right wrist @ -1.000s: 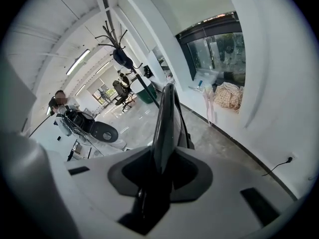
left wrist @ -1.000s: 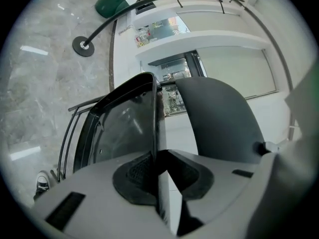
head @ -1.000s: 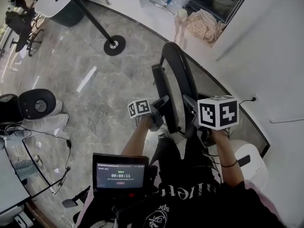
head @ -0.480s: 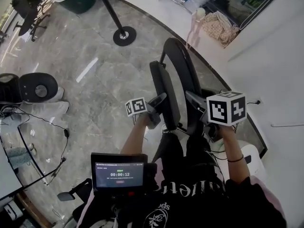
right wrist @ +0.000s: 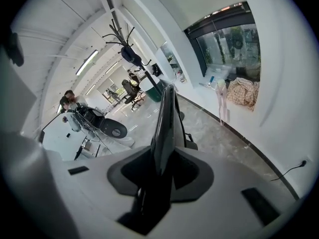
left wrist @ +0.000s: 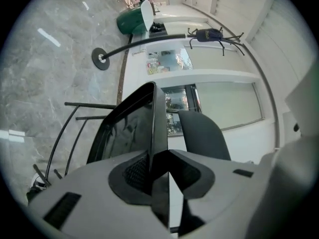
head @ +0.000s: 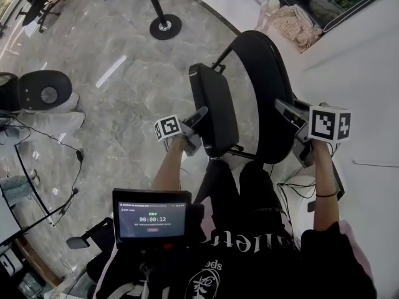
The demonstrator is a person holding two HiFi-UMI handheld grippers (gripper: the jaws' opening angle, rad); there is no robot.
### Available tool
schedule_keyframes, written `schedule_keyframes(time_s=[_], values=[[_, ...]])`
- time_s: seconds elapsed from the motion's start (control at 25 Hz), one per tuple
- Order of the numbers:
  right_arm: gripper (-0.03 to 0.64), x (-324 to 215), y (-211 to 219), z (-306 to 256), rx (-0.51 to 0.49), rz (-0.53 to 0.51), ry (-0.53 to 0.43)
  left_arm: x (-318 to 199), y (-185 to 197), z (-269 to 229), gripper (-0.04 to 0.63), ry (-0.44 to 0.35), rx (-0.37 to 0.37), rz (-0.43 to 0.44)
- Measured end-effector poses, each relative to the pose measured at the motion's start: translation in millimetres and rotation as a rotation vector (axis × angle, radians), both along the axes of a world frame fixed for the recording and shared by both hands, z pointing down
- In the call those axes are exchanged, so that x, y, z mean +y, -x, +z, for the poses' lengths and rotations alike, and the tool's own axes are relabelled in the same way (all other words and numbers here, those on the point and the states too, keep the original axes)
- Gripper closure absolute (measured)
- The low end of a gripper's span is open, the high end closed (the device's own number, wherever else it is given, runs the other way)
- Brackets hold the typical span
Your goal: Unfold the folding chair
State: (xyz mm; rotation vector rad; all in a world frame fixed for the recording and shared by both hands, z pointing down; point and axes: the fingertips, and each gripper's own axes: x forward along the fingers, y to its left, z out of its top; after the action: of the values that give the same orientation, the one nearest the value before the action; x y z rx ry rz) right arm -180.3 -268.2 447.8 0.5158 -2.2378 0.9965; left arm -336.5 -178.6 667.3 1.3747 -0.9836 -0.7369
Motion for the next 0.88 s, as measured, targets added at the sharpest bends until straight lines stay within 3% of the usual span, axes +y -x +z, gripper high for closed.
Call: schedule_keyframes(time_s=[0.12, 0.36, 0.48, 0.56, 0.64, 0.68, 0.76, 0.88], values=[[0.503, -12.6, -14.9, 15.5, 0.004, -0.014, 0.006, 13.0, 20.6, 21.1, 0.486, 0.046, -0.032, -0.055], [0.503, -37.8, -44.1, 48.5, 0.04, 0.006, 0.012, 32.5, 45.8, 54.7, 0.449, 0.074, -0.103, -0.051], [0.503, -52.4, -61.3, 68.3, 0.067, 0.02, 0.016, 38.6, 54.8, 67.4, 0.434, 0.052, -0.092, -0.06], [0.503, -60.8, -71.2, 80.2, 0.078, 0.031, 0.026, 40.3, 55.6, 64.4, 0.419, 0.004, -0.045, -0.058], [0.503, -68.5, -79.4, 91.7, 0.086, 0.037, 0.04, 40.9, 53.6, 56.3, 0.238, -0.048, 0.006, -0.047], [0.503, -72.0, -82.6, 96.8, 0.089, 0.039, 0.046, 41.9, 54.4, 58.3, 0.236, -0.049, 0.007, -0.043], [0.503, -77.8, -88.6, 106.0, 0.094, 0.043, 0.054, 45.5, 59.5, 74.8, 0.236, -0.015, -0.049, -0.029], [0.502, -85.5, -97.8, 122.7, 0.114, 0.066, 0.053, 54.1, 70.8, 112.3, 0.241, 0.09, -0.201, -0.002]])
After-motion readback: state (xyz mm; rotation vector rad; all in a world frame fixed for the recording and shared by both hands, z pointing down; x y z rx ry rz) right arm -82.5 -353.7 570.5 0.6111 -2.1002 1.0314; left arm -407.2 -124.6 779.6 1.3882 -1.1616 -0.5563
